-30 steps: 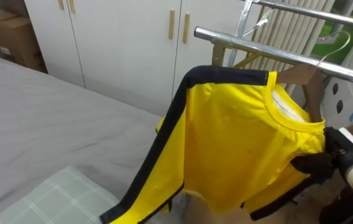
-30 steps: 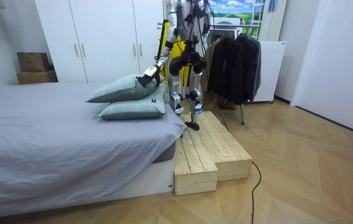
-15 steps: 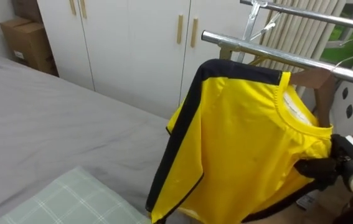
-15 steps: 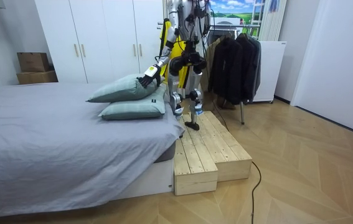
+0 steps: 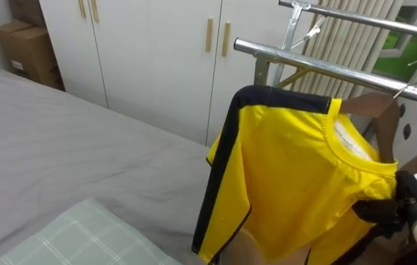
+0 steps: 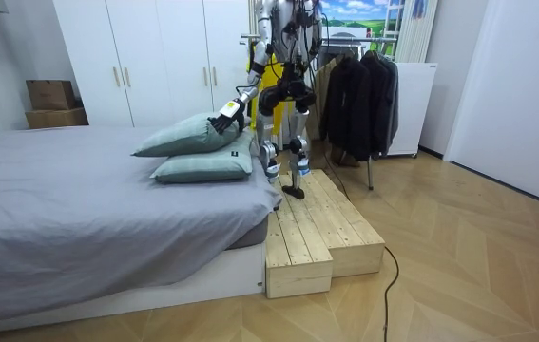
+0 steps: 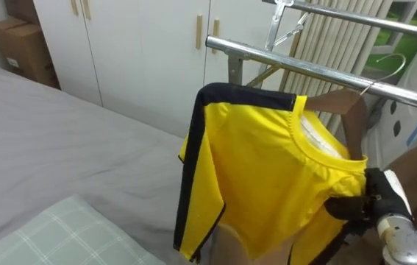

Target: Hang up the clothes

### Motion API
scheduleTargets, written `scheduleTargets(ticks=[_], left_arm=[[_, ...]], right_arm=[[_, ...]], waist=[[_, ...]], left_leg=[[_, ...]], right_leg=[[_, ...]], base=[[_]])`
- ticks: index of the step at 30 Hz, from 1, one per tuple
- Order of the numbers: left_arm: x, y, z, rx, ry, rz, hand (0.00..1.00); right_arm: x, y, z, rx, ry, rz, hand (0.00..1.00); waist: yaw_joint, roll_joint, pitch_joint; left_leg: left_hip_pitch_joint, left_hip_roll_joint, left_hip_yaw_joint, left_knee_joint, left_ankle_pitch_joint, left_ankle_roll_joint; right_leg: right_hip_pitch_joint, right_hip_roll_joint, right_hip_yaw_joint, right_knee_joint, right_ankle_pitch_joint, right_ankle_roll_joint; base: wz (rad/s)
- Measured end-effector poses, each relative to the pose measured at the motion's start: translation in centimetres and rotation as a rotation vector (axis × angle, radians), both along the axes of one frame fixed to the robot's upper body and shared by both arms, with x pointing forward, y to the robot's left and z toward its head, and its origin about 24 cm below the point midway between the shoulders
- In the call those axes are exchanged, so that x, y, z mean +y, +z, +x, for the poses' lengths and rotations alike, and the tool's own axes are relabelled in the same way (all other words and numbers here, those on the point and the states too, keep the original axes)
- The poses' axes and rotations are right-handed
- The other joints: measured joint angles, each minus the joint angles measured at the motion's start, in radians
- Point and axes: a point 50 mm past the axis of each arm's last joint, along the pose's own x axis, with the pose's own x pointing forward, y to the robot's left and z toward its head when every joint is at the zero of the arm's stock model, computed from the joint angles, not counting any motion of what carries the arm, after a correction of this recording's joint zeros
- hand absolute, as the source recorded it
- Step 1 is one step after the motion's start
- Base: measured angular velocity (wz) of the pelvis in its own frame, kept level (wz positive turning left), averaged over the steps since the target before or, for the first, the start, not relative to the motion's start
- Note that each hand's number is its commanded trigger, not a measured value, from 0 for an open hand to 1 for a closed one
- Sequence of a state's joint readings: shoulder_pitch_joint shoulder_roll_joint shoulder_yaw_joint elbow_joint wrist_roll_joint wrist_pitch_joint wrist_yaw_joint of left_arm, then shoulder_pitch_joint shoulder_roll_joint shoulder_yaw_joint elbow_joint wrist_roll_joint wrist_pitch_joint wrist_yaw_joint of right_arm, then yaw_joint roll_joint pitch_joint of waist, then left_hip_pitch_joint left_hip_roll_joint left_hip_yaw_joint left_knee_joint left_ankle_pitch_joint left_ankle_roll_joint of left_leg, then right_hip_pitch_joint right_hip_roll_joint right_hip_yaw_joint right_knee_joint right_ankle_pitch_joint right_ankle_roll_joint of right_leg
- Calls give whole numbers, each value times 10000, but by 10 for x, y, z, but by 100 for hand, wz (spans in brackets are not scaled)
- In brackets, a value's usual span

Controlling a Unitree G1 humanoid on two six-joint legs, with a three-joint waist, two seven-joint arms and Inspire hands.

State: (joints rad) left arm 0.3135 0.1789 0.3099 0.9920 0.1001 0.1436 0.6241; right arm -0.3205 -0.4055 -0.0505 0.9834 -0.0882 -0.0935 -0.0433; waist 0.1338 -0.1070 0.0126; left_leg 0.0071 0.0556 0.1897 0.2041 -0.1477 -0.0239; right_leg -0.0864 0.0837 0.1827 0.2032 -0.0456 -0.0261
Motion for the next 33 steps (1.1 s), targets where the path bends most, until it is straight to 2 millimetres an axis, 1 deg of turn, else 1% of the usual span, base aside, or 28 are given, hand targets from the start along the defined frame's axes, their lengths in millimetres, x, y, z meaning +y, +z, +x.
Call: scheduleTargets(ticks=[1,4,8,13,15,17,18,19,21,23,27,29,30,33], left_arm=[[0,0,0,-7,-10,-54,0],[-1,0,0,-4,-6,-66,0],[0,0,0,5,8,-33,0],[0,0,0,12,20,31,0],[0,0,0,11,21,55,0],[0,0,0,7,30,56,0],[0,0,0,3,31,58,0],[0,0,1,-23,29,62,0],[1,0,2,-49,19,71,0],[1,0,3,-59,17,75,0],[1,0,3,-68,13,74,0],[1,0,3,-69,13,69,0],[1,0,3,-69,13,69,0],[1,0,3,-70,11,66,0]], right_arm=[[-2,-2,-2,118,-145,-179,100],[-6,-9,-9,501,-468,-566,100],[-9,-10,-13,561,-667,-1071,100],[-11,-14,-20,670,-1002,-1388,100],[-11,-23,-28,1337,-1201,-1475,100],[-8,-30,-35,1542,-1297,-1389,100],[-7,-30,-35,1535,-1299,-1363,100],[-7,-31,-35,1515,-1351,-1338,100],[-6,-31,-36,1503,-1400,-1316,100],[-7,-31,-36,1475,-1461,-1295,100],[-9,-30,-38,1375,-1650,-1360,100],[-9,-30,-38,1353,-1690,-1392,76],[-9,-30,-38,1350,-1695,-1394,0],[-9,-30,-38,1329,-1734,-1426,0]], waist=[[0,55,17],[6,91,-4],[4,52,-31],[3,13,-32],[0,-4,-25],[-8,-2,-25],[-18,-1,-25],[-21,4,-23],[-20,56,9],[-22,62,11],[-23,117,41],[-23,127,45],[-24,131,47],[-24,142,49]], left_leg=[[-15,-1,16,-2,0,0],[18,1,20,-29,1,-1],[62,28,3,-61,4,-7],[57,29,-34,-63,4,-8],[32,30,-49,-66,1,-3],[31,30,-57,-58,1,-4],[30,30,-63,-61,1,-4],[30,30,-84,-65,1,-4],[33,30,-137,-81,1,-6],[38,34,-148,-93,1,-7],[63,38,-162,-151,1,-9],[63,38,-167,-156,1,-9],[63,38,-166,-159,0,-9],[63,37,-168,-164,0,-9]], right_leg=[[-15,-6,2,-18,0,1],[-10,10,15,-4,13,6],[16,38,-35,-4,22,-41],[27,40,-56,-11,-7,-78],[34,33,-69,-60,-8,-77],[49,22,-94,-137,6,-72],[49,22,-101,-150,9,-73],[53,18,-132,-157,8,-75],[67,10,-204,-167,-13,-98],[69,16,-213,-171,-26,-114],[79,26,-218,-172,-58,-138],[79,27,-218,-172,-69,-139],[78,28,-219,-173,-71,-140],[79,27,-218,-174,-80,-135]], base=[[0],[0],[0],[1],[0],[0],[3],[7],[8],[0],[0],[0],[0],[0]])
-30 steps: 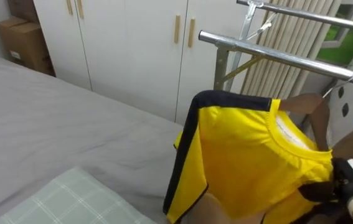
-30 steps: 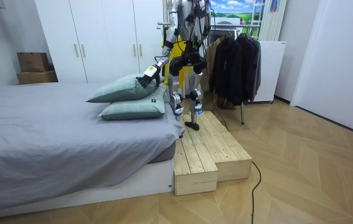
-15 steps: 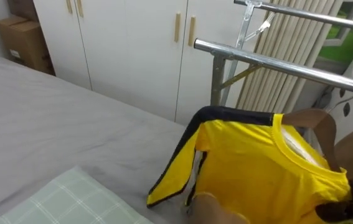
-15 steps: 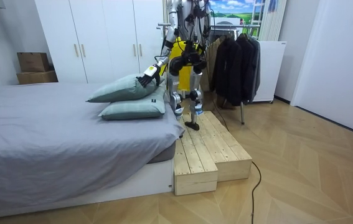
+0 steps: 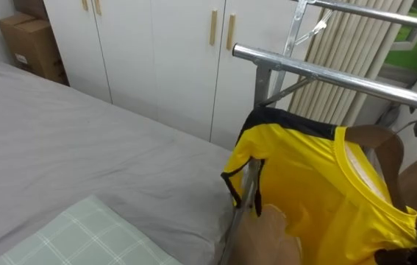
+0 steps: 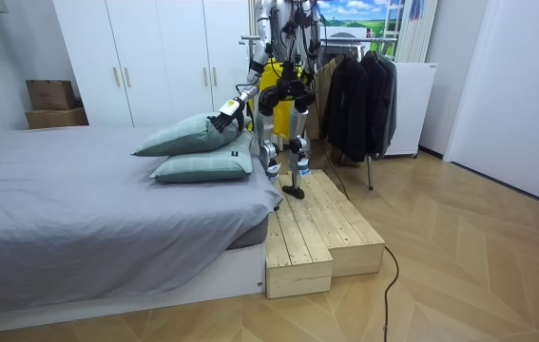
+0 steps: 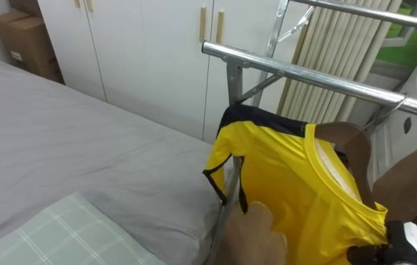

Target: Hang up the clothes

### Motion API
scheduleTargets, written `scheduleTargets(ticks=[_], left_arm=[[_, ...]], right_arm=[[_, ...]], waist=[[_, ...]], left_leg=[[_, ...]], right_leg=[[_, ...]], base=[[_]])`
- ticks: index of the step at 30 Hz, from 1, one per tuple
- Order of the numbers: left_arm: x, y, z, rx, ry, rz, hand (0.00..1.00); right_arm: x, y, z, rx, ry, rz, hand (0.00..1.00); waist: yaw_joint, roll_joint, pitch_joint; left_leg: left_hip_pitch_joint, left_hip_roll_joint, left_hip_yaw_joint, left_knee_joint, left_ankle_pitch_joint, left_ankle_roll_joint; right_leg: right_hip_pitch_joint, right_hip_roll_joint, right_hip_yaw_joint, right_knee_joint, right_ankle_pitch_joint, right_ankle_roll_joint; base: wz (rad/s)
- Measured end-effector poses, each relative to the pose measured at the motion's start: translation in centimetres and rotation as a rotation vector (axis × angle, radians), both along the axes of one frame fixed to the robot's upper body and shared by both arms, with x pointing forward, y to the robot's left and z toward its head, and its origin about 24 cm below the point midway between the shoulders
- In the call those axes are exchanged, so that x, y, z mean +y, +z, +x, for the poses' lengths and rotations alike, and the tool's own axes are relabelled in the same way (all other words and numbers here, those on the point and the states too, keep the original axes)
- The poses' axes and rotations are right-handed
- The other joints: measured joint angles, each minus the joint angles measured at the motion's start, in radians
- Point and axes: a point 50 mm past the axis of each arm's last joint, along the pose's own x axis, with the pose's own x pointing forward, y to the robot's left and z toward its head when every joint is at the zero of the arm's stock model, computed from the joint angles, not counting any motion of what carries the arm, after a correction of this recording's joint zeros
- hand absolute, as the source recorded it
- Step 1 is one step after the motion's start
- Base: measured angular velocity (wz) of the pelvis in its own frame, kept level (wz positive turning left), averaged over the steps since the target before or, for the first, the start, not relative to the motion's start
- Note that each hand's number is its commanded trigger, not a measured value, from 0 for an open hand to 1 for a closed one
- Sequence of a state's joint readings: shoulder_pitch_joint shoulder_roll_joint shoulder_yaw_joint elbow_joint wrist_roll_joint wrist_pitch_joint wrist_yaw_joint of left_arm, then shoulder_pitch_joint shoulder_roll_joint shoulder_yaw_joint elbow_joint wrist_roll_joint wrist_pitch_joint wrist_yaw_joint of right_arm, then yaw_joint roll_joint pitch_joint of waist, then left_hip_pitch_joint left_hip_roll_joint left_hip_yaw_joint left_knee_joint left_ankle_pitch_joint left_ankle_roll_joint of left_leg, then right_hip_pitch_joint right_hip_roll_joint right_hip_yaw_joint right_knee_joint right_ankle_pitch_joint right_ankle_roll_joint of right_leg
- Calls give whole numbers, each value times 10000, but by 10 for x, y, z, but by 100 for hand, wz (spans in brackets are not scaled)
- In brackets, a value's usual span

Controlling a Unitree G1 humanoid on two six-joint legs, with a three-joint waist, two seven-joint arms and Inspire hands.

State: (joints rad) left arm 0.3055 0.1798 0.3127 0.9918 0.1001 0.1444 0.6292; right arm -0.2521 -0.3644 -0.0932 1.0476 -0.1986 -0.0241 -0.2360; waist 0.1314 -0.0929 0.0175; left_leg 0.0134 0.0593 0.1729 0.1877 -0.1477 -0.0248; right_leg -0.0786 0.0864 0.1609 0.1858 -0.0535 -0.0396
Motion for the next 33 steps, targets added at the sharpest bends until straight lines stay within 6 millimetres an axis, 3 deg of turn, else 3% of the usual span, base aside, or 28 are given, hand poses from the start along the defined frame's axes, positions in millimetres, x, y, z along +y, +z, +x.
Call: scheduleTargets(ticks=[33], left_arm=[[-2,-1,0,-50,100,-113,0]], right_arm=[[6,4,2,-615,98,-211,0]], waist=[[-103,157,-38]], left_leg=[[141,2,50,-201,33,-52]], right_leg=[[20,38,71,1,-58,-21]], base=[[-1]])
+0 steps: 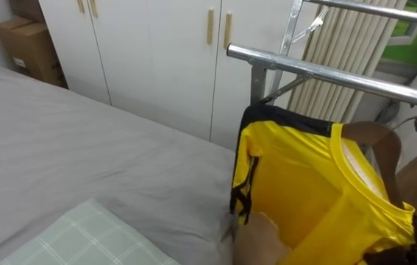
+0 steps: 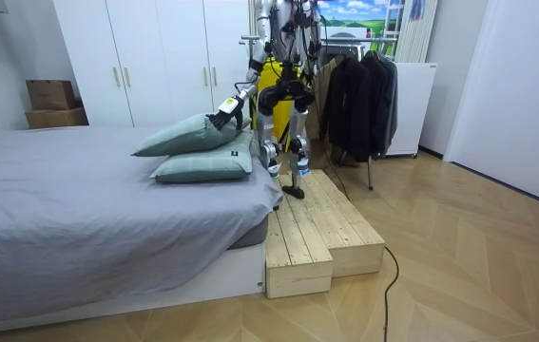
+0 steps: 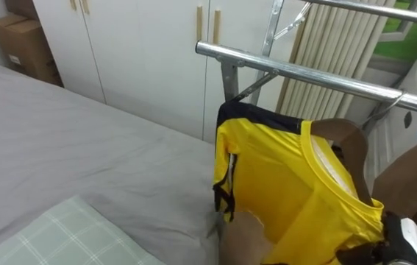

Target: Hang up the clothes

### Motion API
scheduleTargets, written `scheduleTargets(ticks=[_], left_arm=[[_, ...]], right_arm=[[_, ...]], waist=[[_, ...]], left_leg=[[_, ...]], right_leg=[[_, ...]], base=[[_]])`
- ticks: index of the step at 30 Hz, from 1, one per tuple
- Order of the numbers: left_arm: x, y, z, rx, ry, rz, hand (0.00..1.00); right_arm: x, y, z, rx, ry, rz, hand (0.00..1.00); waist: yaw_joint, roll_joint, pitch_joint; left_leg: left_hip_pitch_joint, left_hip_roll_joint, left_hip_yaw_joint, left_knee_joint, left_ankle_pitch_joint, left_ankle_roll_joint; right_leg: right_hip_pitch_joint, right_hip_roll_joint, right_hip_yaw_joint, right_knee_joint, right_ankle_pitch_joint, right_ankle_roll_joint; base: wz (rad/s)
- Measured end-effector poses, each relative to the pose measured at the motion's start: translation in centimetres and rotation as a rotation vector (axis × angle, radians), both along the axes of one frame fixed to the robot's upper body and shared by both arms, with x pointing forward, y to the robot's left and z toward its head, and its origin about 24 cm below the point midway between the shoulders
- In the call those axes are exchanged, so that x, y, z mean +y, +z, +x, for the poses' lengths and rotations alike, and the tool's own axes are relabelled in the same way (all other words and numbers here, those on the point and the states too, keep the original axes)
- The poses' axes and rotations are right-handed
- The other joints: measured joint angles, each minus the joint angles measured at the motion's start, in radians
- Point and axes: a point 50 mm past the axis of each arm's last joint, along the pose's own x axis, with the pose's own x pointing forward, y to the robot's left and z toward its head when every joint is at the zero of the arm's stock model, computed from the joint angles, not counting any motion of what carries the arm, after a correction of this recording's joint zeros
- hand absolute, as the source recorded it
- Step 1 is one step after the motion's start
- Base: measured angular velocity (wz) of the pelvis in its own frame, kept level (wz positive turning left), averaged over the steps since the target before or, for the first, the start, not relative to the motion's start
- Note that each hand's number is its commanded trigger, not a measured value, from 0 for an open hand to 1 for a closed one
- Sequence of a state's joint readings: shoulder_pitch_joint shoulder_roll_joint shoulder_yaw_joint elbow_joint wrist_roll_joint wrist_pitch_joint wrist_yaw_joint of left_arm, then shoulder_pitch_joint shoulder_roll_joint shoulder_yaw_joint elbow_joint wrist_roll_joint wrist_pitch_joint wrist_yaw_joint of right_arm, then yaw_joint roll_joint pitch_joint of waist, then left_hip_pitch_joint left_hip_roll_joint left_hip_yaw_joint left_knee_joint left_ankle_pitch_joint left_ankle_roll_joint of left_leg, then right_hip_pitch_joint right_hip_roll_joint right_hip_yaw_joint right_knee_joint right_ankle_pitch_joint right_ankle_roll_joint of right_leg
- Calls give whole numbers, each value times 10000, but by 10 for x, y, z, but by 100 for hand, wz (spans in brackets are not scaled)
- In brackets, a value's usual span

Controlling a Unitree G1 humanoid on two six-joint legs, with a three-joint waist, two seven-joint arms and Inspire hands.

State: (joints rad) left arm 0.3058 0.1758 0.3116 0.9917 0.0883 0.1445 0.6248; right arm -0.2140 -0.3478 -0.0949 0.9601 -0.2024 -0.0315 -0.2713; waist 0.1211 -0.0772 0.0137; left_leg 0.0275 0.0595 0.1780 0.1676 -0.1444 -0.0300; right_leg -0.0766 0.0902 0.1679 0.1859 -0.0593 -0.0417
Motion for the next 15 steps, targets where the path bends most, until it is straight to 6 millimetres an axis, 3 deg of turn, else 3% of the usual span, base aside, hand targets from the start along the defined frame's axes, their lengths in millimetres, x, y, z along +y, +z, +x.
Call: scheduleTargets(ticks=[8,15], left_arm=[[-4,-1,-2,-4,256,72,0],[-5,-2,-2,27,275,48,0]], right_arm=[[4,5,6,-423,-42,-9,0],[8,2,6,-1390,-1254,1923,0]], waist=[[35,41,7],[-50,93,24]], left_leg=[[14,7,140,-75,5,-8],[11,43,167,-115,5,-15]], right_leg=[[-108,50,173,39,42,-64],[-110,61,126,24,23,-83]], base=[[-7],[1]])
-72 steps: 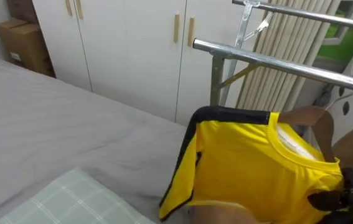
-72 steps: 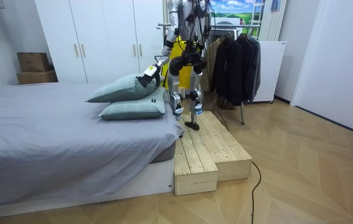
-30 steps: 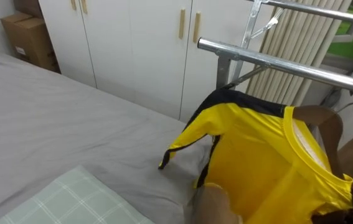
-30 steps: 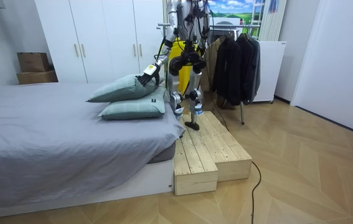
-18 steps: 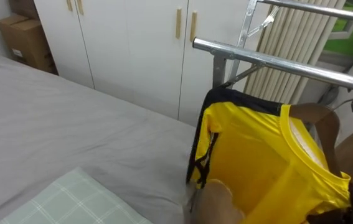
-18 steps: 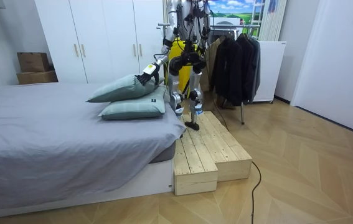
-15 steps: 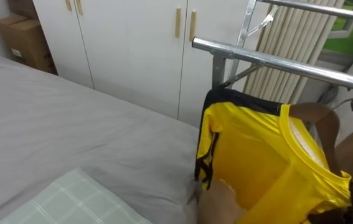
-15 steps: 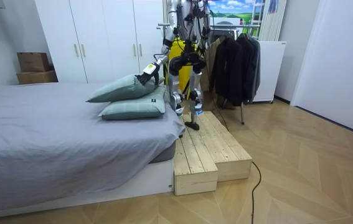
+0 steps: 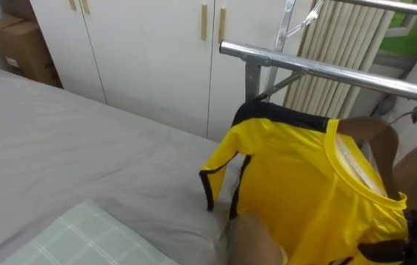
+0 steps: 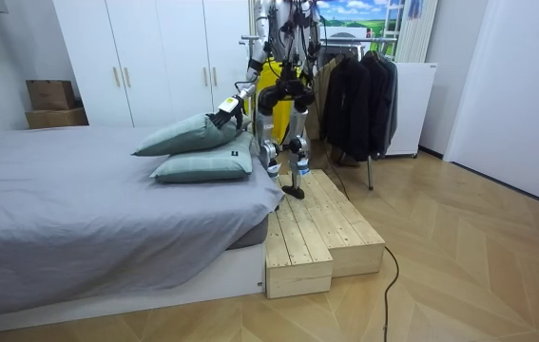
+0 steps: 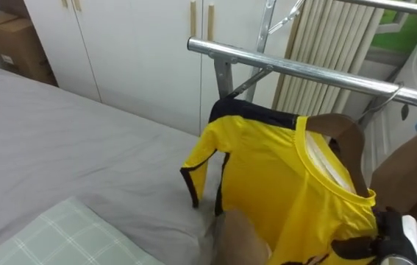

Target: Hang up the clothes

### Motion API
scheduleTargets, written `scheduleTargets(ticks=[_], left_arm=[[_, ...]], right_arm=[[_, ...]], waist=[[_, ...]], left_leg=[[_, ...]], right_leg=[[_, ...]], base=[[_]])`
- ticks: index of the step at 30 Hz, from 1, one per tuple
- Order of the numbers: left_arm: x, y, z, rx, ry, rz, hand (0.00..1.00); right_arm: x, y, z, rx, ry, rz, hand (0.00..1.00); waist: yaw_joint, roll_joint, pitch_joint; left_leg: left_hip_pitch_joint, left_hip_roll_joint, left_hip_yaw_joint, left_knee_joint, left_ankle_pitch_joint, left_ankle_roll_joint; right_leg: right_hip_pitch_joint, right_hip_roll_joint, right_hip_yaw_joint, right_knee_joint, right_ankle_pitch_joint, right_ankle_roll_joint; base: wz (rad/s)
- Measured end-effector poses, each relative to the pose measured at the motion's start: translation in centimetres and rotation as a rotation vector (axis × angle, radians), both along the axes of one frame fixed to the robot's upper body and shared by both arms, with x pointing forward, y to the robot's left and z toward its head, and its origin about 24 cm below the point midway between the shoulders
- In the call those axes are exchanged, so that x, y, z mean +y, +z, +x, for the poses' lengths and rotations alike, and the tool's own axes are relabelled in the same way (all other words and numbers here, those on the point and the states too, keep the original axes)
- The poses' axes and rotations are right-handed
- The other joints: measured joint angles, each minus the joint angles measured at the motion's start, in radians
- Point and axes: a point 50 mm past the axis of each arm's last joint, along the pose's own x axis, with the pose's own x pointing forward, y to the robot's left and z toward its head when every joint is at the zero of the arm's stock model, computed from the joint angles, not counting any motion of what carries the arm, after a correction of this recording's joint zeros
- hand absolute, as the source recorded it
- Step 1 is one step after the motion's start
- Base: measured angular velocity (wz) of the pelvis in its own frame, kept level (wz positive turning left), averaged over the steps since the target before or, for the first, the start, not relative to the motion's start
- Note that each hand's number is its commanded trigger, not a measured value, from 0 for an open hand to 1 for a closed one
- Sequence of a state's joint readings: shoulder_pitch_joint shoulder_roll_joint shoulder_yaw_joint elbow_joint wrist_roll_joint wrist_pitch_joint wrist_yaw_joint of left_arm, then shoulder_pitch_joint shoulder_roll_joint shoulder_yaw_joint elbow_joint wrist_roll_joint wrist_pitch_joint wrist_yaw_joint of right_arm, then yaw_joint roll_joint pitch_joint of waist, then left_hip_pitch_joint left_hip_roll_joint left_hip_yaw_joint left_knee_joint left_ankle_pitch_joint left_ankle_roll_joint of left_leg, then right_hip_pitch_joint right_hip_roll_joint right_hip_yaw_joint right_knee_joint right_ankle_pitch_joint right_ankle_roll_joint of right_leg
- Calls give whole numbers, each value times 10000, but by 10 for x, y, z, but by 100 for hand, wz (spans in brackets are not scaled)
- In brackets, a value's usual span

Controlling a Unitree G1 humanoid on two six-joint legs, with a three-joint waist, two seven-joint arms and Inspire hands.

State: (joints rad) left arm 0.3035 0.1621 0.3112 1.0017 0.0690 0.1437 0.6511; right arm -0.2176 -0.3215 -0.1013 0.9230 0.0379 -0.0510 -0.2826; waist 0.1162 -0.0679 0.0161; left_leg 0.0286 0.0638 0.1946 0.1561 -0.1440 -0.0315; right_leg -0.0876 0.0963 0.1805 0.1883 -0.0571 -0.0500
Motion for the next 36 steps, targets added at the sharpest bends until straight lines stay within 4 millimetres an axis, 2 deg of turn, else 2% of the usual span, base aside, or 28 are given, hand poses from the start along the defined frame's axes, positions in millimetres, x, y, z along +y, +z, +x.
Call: scheduleTargets(ticks=[6,14,26,36], left_arm=[[0,0,0,-14,28,-23,0],[-2,-2,-8,167,66,-38,0],[-5,-4,-10,288,137,-171,0],[-4,-4,-13,299,290,-200,0]], right_arm=[[7,23,18,-2145,-442,2096,0],[16,46,29,-3858,-198,3599,0],[22,61,37,-4534,203,3728,0],[23,62,37,-4550,246,3634,0]], waist=[[-124,119,25],[-300,289,7],[-322,278,10],[-331,265,9]], left_leg=[[-10,6,-25,-9,0,2],[14,1,-57,-26,-12,-8],[23,5,30,-47,-30,2],[24,9,102,-46,-66,3]], right_leg=[[-16,39,69,-7,-39,23],[-10,46,82,8,-22,-36],[-32,66,180,1,-58,15],[-69,82,242,18,-28,-33]], base=[[-2],[0],[0],[-2]])
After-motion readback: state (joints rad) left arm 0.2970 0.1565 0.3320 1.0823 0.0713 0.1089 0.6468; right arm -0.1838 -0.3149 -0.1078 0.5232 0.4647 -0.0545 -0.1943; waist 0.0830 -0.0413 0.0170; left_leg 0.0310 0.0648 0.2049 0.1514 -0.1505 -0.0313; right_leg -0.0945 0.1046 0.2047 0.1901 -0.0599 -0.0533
